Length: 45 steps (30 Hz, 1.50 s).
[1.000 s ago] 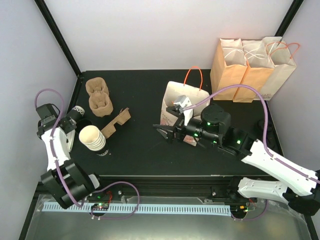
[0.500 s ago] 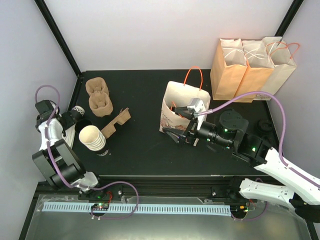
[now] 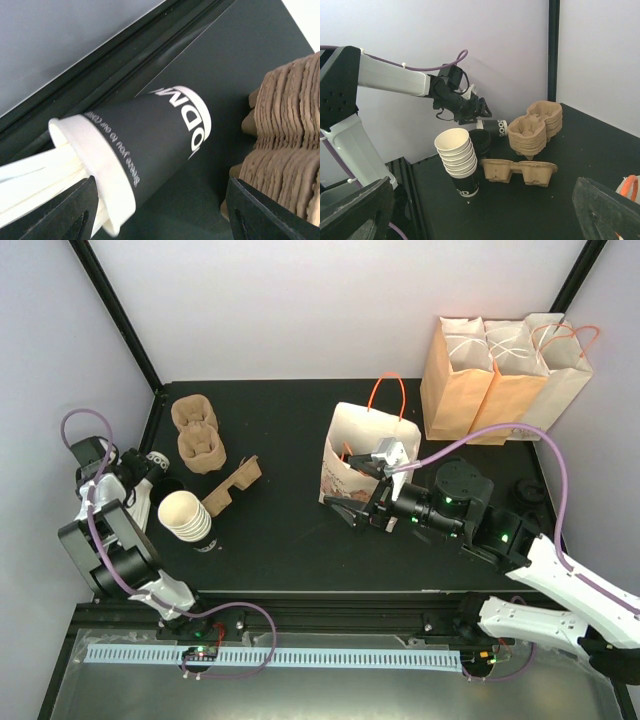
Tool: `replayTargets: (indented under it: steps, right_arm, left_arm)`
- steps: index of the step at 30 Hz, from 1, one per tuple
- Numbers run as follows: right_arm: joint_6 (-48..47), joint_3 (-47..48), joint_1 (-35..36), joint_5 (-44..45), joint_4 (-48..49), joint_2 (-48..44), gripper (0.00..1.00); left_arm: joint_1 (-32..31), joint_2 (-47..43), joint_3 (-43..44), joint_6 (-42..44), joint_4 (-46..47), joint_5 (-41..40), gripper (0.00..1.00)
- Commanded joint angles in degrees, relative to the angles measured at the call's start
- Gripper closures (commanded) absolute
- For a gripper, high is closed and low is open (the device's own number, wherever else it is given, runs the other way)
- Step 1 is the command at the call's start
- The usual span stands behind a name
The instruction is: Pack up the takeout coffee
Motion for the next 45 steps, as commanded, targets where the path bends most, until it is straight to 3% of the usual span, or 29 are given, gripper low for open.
replayTargets:
  steps: [1,11,16,21,27,34,38,45]
  right_arm:
    - [-1.44,0.01,0.03,1.32,0.76,0.75,0.00]
    - [-2.01,0.67,0.01,1.56,0.69,2.31,0.00]
    - [-2.03,0.43,0.03,1.63,0.67,2.03,0.00]
    - [-2.22,0.41,0.03,1.98,0.52,1.80,0.00]
    - [-2.40,0.23,0.03,2.25,0.60,1.67,0.00]
    - [-2.31,0.27,0.01,2.23,0.56,1.63,0.00]
    - [-2.28,0.15,0.02,2.29,0.58,1.43,0.00]
    - [-2.19,0.23,0.03,2.20,0.60,1.28,0.00]
  left_arm:
    - [0.48,3.76,0.80,-4.10,6.27,3.28,0.27]
    - [0.42,5.10,-1.34,-7.83,8.75,2.33,0.26]
    - [0.44,7.51,-0.75,-8.75,10.56,4.30,0.37]
    - [0.48,8.90,-0.61,-9.73,11.31,4.88,0.38]
    - [0.41,9.97,-0.25,-9.76,12.04,6.36,0.56]
    - [0.04,9.91,0.62,-9.93,10.00,5.02,0.62]
    - [-0.06,9.47,0.53,-10.03,8.95,4.14,0.70]
    - [-0.88,8.47,0.97,-9.31,7.13,1.66,0.73]
